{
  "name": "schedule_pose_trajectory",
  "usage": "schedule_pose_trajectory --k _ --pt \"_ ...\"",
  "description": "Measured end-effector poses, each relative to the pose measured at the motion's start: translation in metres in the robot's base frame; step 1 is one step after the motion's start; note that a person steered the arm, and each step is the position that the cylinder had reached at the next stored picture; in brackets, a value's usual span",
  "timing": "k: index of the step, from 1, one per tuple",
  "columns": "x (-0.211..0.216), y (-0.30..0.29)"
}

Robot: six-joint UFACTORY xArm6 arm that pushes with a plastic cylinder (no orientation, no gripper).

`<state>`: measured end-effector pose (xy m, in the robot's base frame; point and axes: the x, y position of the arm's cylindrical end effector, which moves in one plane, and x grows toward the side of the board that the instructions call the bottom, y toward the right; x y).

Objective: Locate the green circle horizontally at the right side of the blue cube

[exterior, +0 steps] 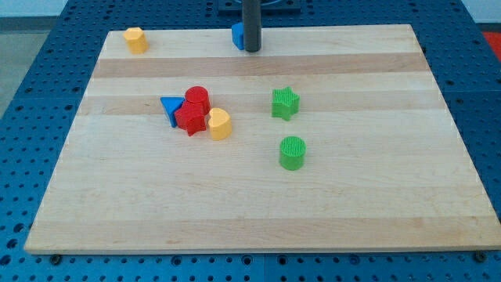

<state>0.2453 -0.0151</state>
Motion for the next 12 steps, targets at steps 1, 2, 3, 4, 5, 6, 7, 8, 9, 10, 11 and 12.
schedule_pose_trajectory --k 1,2,3,4,5,6,7,8,9,10,11,12 --pt "0.001 0.005" --pt "0.037 0.090" --pt "0.078 0.182" --pt "0.142 0.235" --pt "0.207 0.243" --pt "0.285 0.243" --pt "0.329 0.208" --pt "0.335 0.122" --pt "0.309 0.050" --pt "0.258 0.036" --pt "0.233 0.075" --pt "0.237 0.105"
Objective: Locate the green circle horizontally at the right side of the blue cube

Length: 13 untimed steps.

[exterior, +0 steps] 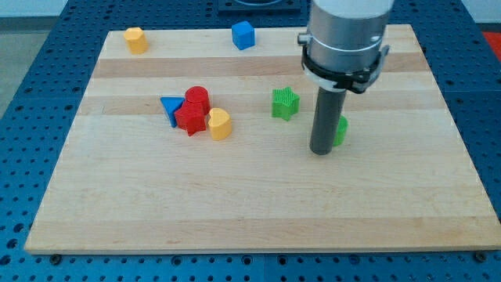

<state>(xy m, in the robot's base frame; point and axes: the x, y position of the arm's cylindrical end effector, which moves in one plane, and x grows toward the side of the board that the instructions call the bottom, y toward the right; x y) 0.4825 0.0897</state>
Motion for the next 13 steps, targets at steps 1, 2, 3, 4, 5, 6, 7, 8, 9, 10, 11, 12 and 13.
schedule_pose_trajectory --k 1,2,3,4,5,6,7,8,9,10,11,12,13 --pt "0.004 0.000" --pt "-0.042 0.012" --pt "-0.091 0.049" --pt "-0.100 0.073" --pt "-0.081 0.063" --pt "-0.071 0.068" --pt "-0.071 0.087" --pt "-0.071 0.089" --pt "-0.109 0.089" --pt "-0.137 0.089" --pt "-0.123 0.088" --pt "-0.096 0.089" --pt "-0.093 0.112"
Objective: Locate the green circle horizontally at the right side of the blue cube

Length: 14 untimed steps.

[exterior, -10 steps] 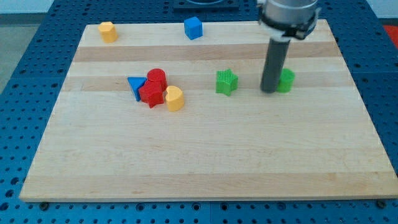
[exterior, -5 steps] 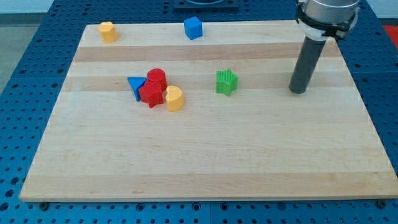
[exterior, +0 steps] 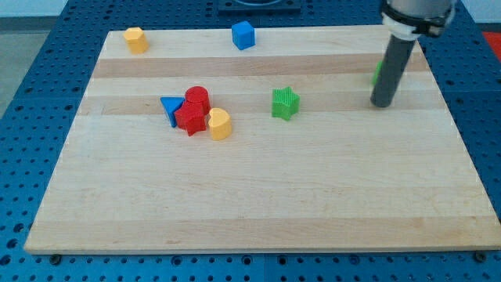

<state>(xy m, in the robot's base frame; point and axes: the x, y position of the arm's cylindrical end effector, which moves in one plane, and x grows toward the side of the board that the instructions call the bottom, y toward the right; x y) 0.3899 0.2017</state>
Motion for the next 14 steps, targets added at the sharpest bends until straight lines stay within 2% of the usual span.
schedule_pose_trajectory --k 1,2,3,5,6,7,8,10,11,13,14 --pt "-0.022 0.027" --pt "-0.066 0.030" --pt "-0.083 0.027" --pt "-0.026 0.013" --pt "-0.033 -0.022" --pt "-0.084 -0.026" --pt "-0.106 -0.026" --pt "-0.062 -0.025" --pt "-0.057 -0.017" --pt "-0.117 -0.009" --pt "-0.120 -0.009"
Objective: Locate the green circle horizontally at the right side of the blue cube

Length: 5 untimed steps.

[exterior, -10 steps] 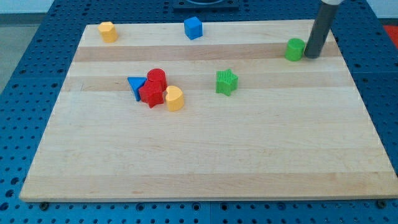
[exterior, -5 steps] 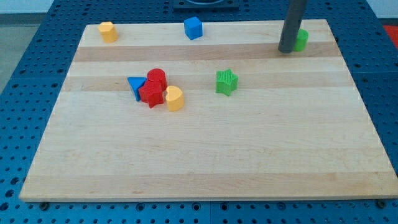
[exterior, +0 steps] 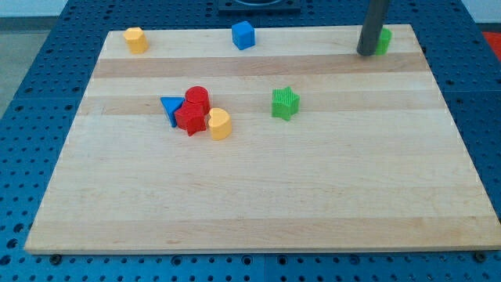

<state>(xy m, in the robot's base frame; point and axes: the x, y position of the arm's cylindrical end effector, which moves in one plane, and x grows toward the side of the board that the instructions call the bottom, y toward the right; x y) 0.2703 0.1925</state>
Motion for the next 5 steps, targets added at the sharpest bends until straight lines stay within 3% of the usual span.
schedule_pose_trajectory --k 1,2,5 --pt "0.039 0.000" --pt "0.047 0.019" --pt "-0.026 0.032"
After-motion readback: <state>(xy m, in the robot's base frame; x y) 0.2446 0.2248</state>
